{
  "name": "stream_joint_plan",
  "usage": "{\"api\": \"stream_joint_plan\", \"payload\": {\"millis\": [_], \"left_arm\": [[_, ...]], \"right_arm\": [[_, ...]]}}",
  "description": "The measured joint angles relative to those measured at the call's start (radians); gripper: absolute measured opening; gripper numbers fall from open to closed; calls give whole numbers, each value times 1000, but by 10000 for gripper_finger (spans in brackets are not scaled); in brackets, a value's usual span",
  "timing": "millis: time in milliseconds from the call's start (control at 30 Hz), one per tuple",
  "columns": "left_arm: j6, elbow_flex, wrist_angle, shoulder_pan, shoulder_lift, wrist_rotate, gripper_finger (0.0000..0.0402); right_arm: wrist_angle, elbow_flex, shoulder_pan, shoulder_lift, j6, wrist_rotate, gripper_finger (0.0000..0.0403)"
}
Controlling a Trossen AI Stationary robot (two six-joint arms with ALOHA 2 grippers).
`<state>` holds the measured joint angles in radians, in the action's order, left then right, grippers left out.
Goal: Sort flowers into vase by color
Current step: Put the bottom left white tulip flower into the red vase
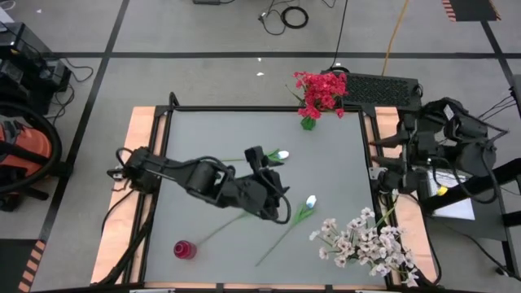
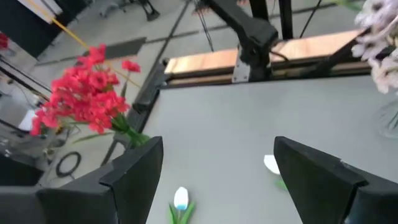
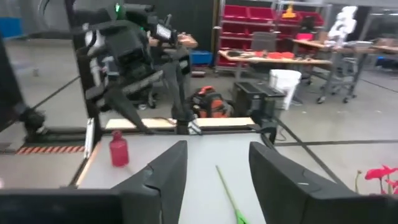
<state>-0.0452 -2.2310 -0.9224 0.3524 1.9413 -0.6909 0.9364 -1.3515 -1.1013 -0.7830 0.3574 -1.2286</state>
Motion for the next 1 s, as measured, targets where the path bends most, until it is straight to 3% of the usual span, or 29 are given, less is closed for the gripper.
{"api": "stream_joint_plan", "payload": {"millis": [100,233,433,600,733,1000], "left_arm": [[-2,1,-11,-7,1,18,313],[-64,1,-41,5,-1,54,313],[-179,1,-255,36,0,54,313],[-289,77,-356,57,0,54,313],[-334,165,-333,90,0,53,313],[-413,519,2,109,0,35,313]], "right_arm": [[-152,58,76,-35,-120,76,151],[-442,185,185,-100,-321,286,140],[-840,343,385,-203,-531,579,123],[-898,346,596,-277,-474,796,110],[-958,346,759,-321,-448,997,105],[-948,345,982,-417,-420,1239,105]]}}
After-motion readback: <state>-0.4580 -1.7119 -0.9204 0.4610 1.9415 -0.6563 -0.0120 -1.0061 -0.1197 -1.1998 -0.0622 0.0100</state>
